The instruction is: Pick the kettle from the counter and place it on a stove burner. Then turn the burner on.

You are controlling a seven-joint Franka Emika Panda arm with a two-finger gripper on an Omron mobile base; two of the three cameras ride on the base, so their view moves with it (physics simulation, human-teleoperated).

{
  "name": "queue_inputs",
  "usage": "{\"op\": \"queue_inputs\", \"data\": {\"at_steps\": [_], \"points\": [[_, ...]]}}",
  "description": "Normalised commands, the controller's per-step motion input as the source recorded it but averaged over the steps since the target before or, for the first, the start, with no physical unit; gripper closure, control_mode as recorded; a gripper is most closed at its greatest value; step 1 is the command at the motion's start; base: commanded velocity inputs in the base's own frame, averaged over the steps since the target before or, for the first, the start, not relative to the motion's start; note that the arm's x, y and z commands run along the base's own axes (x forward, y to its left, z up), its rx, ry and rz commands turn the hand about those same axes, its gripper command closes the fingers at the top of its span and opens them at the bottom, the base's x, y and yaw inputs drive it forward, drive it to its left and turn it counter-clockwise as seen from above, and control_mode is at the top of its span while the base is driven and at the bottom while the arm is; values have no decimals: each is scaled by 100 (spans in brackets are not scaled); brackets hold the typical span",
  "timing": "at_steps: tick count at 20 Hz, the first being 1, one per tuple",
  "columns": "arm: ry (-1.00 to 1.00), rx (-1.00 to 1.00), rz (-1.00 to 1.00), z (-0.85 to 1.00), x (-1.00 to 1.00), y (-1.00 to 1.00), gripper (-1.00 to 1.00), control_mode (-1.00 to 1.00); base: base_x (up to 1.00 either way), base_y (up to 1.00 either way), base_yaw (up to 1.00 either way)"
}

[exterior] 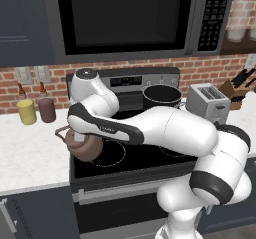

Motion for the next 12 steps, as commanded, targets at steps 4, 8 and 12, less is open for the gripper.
{"op": "queue_inputs", "data": {"at_steps": [4,8,12], "points": [[1,0,0,0,2,-42,100,-100,0,0,0],[2,0,0,0,5,-21,100,-100,0,0,0],[0,1,0,0,9,-21,100,-100,0,0,0]]}}
